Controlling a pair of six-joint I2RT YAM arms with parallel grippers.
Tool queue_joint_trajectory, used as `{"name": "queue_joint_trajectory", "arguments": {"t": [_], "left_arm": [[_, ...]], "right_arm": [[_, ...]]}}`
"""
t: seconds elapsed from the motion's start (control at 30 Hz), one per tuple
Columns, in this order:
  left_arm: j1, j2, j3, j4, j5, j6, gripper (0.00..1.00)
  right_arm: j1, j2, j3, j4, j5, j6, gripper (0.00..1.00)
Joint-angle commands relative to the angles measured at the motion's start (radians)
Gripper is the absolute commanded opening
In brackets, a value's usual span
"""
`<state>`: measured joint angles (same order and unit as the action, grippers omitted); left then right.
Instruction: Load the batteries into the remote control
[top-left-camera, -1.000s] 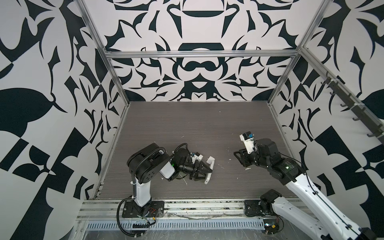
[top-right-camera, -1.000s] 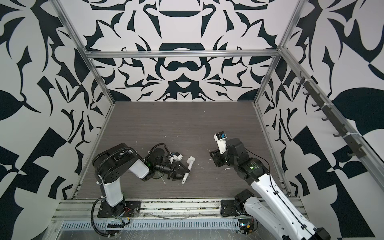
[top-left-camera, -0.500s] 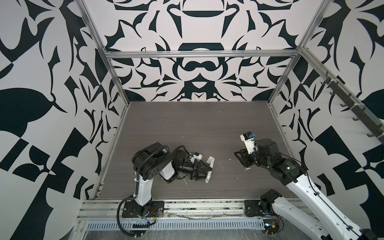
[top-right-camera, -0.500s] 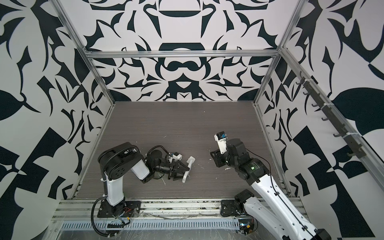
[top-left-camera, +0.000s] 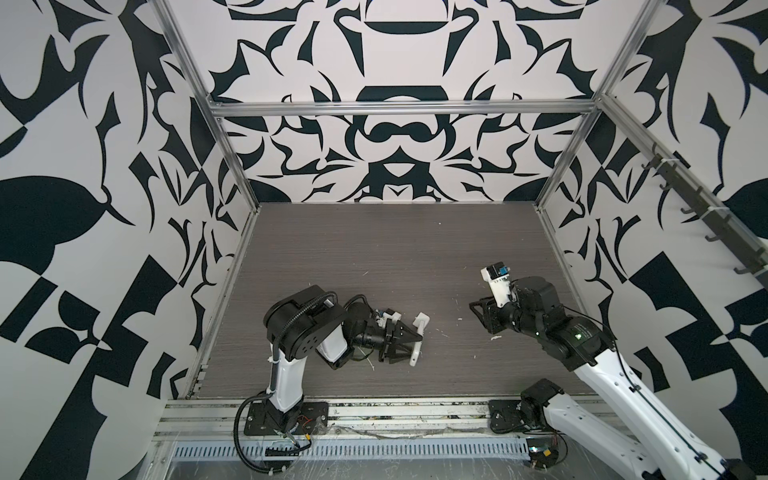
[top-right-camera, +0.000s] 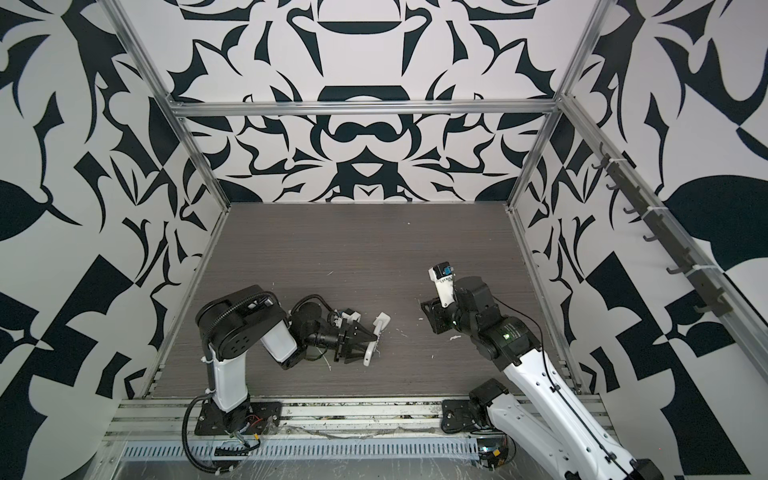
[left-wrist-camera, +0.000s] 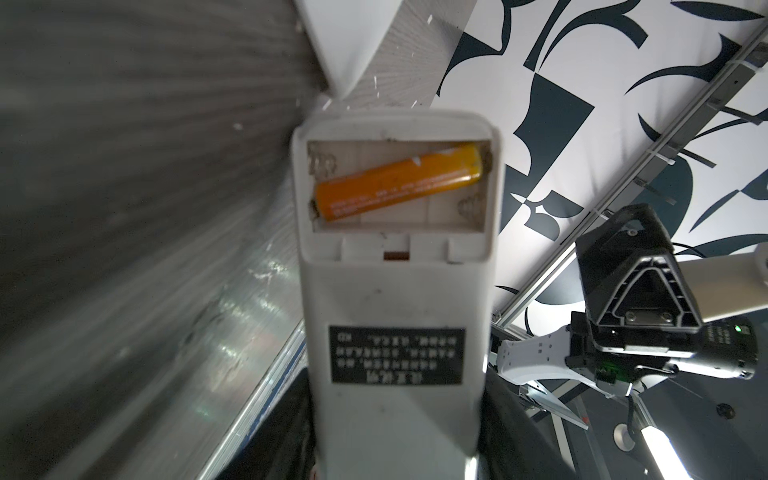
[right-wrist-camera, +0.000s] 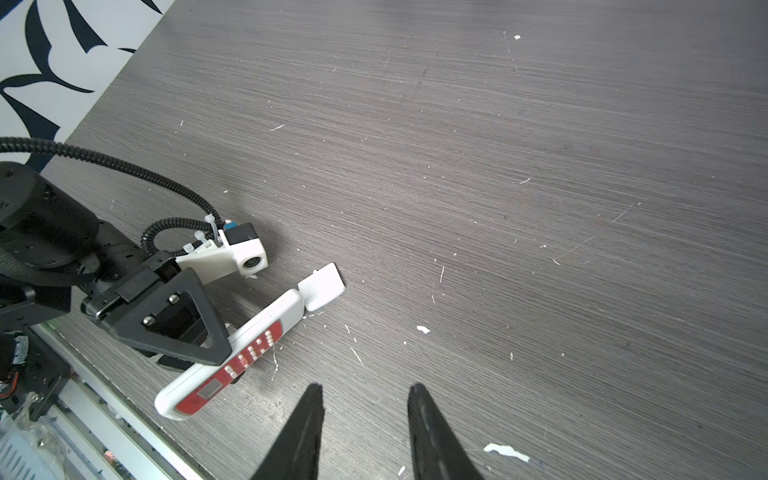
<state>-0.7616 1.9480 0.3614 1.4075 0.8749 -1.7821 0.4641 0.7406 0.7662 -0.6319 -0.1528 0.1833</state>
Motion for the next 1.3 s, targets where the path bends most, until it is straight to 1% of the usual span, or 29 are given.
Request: {"name": "queue_joint_trajectory", "arguments": {"t": [0.0,0.2,0.27,0.3,0.33,0.37,0.4,0.43,0.47,0.5,0.53,0.57,0.6,0.67,0.73,0.77,0.83,0.9,0.97,1.1,1.27], "left_arm": [[0.004,-0.010,-0.007,0.033,-0.007,-0.043,0.51],[0.004,-0.069,-0.020,0.016,-0.041,-0.010,0.45],[0.001,-0.108,-0.027,-0.040,-0.050,0.028,0.45],[-0.001,-0.138,-0.028,-0.091,-0.050,0.063,0.45],[-0.004,-0.181,-0.024,-0.189,-0.049,0.113,0.44],[-0.008,-0.231,-0.016,-0.298,-0.053,0.178,0.44],[-0.012,-0.300,0.003,-0.479,-0.059,0.272,0.44],[-0.019,-0.387,0.044,-0.726,-0.075,0.400,0.45],[-0.027,-0.463,0.103,-0.993,-0.113,0.560,0.45],[-0.046,-0.548,0.199,-1.366,-0.216,0.776,0.47],[-0.074,-0.599,0.290,-1.619,-0.339,0.936,0.47],[-0.079,-0.622,0.335,-1.722,-0.384,1.004,0.47],[-0.075,-0.635,0.366,-1.796,-0.403,1.046,0.47],[-0.074,-0.649,0.389,-1.856,-0.466,1.100,0.47],[-0.093,-0.633,0.400,-1.913,-0.522,1.154,0.47],[-0.111,-0.620,0.410,-1.944,-0.562,1.180,0.47],[-0.174,-0.586,0.446,-2.014,-0.678,1.239,0.48],[-0.230,-0.554,0.477,-2.059,-0.770,1.275,0.48],[-0.276,-0.526,0.494,-2.081,-0.840,1.299,0.48],[-0.349,-0.471,0.521,-2.108,-0.937,1.321,0.48],[-0.446,-0.385,0.583,-2.143,-1.067,1.360,0.52]], "right_arm": [[-0.005,-0.007,0.042,0.015,0.002,-0.010,0.38],[-0.005,-0.015,0.043,0.012,0.008,-0.011,0.38],[-0.005,-0.012,0.044,0.013,0.005,-0.011,0.38],[-0.004,-0.011,0.045,0.012,0.005,-0.011,0.38],[-0.005,-0.010,0.045,0.012,0.005,-0.011,0.38],[-0.005,-0.010,0.045,0.012,0.005,-0.011,0.38],[-0.005,-0.010,0.044,0.013,0.004,-0.010,0.37],[-0.005,-0.009,0.042,0.014,0.004,-0.009,0.37],[-0.005,-0.008,0.042,0.016,0.005,-0.008,0.37],[-0.005,-0.007,0.040,0.018,0.004,-0.006,0.38],[-0.005,-0.005,0.038,0.018,0.002,-0.005,0.37],[-0.005,-0.006,0.036,0.023,0.001,-0.003,0.37],[-0.005,-0.004,0.032,0.029,-0.002,0.000,0.37],[-0.005,0.002,0.028,0.040,-0.010,0.005,0.37],[-0.005,0.007,0.029,0.044,-0.016,0.009,0.37],[-0.005,0.008,0.031,0.043,-0.016,0.009,0.37],[-0.004,0.006,0.033,0.036,-0.013,0.006,0.37],[-0.005,0.000,0.030,0.031,-0.007,0.001,0.37],[-0.006,-0.001,0.025,0.033,-0.006,0.001,0.37],[-0.005,0.012,0.018,0.042,-0.010,0.003,0.37],[-0.005,0.036,0.003,0.056,-0.019,0.002,0.37]]}}
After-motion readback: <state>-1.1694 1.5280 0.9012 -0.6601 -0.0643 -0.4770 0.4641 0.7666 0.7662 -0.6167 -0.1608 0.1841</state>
